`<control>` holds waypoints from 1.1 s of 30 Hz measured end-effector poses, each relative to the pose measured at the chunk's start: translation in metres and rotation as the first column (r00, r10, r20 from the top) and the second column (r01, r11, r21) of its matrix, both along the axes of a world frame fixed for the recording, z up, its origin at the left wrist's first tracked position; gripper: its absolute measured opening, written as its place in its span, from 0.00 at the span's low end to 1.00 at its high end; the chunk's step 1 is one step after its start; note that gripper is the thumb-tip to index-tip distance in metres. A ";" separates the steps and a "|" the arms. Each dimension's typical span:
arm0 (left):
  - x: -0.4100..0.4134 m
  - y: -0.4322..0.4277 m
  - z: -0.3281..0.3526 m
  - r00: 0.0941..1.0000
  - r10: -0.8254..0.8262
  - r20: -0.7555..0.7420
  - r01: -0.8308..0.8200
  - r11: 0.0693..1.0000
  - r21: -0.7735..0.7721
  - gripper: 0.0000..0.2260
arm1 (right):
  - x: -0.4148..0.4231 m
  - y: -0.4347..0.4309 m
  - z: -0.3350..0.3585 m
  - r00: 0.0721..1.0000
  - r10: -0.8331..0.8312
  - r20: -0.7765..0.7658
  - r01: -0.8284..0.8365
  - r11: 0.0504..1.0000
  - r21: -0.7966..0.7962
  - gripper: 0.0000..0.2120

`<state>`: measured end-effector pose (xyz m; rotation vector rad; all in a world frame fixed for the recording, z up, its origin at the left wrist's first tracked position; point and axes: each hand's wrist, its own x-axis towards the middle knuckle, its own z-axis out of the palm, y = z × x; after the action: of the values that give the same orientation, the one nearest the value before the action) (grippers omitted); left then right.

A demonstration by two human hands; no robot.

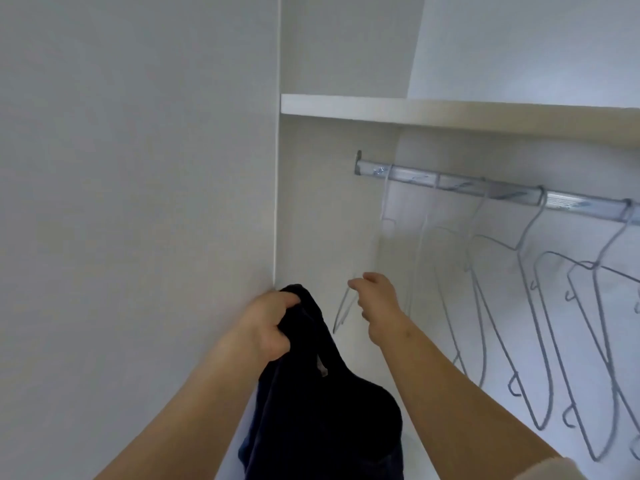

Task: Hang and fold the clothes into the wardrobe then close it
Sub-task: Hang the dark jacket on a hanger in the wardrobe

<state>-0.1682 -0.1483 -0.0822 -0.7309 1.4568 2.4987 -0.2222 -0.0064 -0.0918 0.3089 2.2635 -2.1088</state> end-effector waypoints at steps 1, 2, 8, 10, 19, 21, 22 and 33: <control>0.000 0.000 0.000 1.000 0.007 0.000 -0.007 1.000 0.000 0.04 | -0.008 -0.003 -0.002 0.995 0.030 0.098 -0.016 0.991 -0.135 0.20; -0.001 0.001 0.000 1.000 0.010 0.000 -0.010 1.000 0.000 0.05 | -0.013 -0.005 -0.003 0.982 0.070 0.176 -0.023 0.966 -0.257 0.16; -0.002 0.001 -0.003 1.000 0.012 0.014 -0.012 0.999 -0.034 0.05 | -0.028 -0.012 -0.006 0.986 -0.036 0.163 0.112 0.867 -0.486 0.07; -0.002 0.000 -0.003 1.000 0.004 0.014 -0.004 0.999 -0.041 0.05 | -0.027 -0.008 0.001 0.991 -0.101 0.090 0.131 0.881 -0.455 0.08; 0.007 -0.002 -0.005 0.991 -0.066 -0.117 0.053 0.993 -0.109 0.13 | 0.018 -0.003 0.000 0.996 -0.076 -0.048 0.055 0.935 -0.350 0.04; 0.015 -0.002 -0.009 0.988 -0.081 -0.129 0.066 0.991 -0.117 0.13 | 0.039 -0.006 -0.007 0.995 -0.082 -0.051 0.059 0.935 -0.350 0.05; 0.019 -0.002 -0.011 0.987 -0.090 -0.135 0.073 0.989 -0.125 0.12 | 0.051 -0.007 -0.012 0.995 -0.088 -0.057 0.062 0.936 -0.348 0.05; 0.093 0.007 -0.049 0.906 -0.415 -0.080 0.396 0.900 -0.182 0.14 | 0.202 -0.005 -0.075 0.970 -0.240 -0.034 0.231 0.958 -0.172 0.08</control>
<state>-0.0748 -0.1413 -0.1313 -0.2613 1.6659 2.1516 -0.0205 -0.0117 -0.1665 0.5454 2.1531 -2.4327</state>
